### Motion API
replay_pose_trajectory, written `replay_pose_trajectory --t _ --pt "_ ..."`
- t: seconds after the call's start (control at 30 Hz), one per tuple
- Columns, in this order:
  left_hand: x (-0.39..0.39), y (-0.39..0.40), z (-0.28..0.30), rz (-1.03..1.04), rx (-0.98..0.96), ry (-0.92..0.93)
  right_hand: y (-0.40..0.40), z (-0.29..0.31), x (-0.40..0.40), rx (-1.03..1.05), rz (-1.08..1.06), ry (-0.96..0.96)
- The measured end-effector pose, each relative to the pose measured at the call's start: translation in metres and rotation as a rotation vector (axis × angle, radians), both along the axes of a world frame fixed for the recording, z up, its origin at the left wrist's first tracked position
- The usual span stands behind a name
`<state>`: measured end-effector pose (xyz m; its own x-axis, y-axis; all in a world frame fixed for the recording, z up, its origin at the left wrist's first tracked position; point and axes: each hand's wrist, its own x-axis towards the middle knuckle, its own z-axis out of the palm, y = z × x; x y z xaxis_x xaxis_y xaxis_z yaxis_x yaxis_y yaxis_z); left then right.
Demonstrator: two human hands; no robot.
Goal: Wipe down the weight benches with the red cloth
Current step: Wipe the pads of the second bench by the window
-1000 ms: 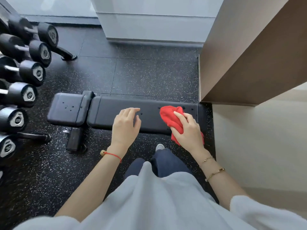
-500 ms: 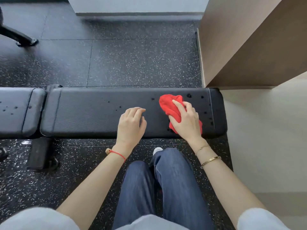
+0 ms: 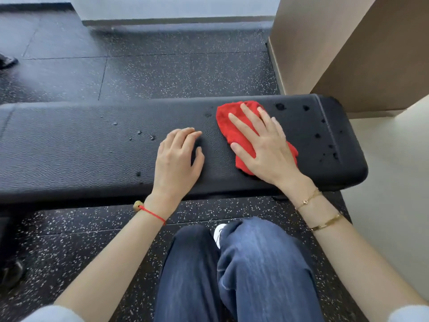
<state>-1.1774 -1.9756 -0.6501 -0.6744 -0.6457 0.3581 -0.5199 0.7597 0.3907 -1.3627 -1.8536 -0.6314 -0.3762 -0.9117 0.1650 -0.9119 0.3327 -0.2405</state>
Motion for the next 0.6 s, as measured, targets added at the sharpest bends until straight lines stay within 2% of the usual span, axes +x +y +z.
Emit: replay_pose_trajectory --t 0.27,0.37,0.5,0.6 --pt "0.005 0.000 -0.006 -0.010 -0.023 0.024 0.030 -0.004 0.020 0.023 0.028 -0.010" --pt "0.006 0.001 -0.007 -0.012 -0.014 0.018 0.053 -0.006 0.003 0.024 -0.077 0.003" --pt "0.006 0.002 -0.006 -0.007 -0.012 0.008 0.021 0.002 -0.028 0.078 -0.266 -0.017" --pt "0.006 0.002 -0.006 -0.008 -0.010 0.023 -0.015 0.001 -0.005 0.081 -0.167 -0.023"
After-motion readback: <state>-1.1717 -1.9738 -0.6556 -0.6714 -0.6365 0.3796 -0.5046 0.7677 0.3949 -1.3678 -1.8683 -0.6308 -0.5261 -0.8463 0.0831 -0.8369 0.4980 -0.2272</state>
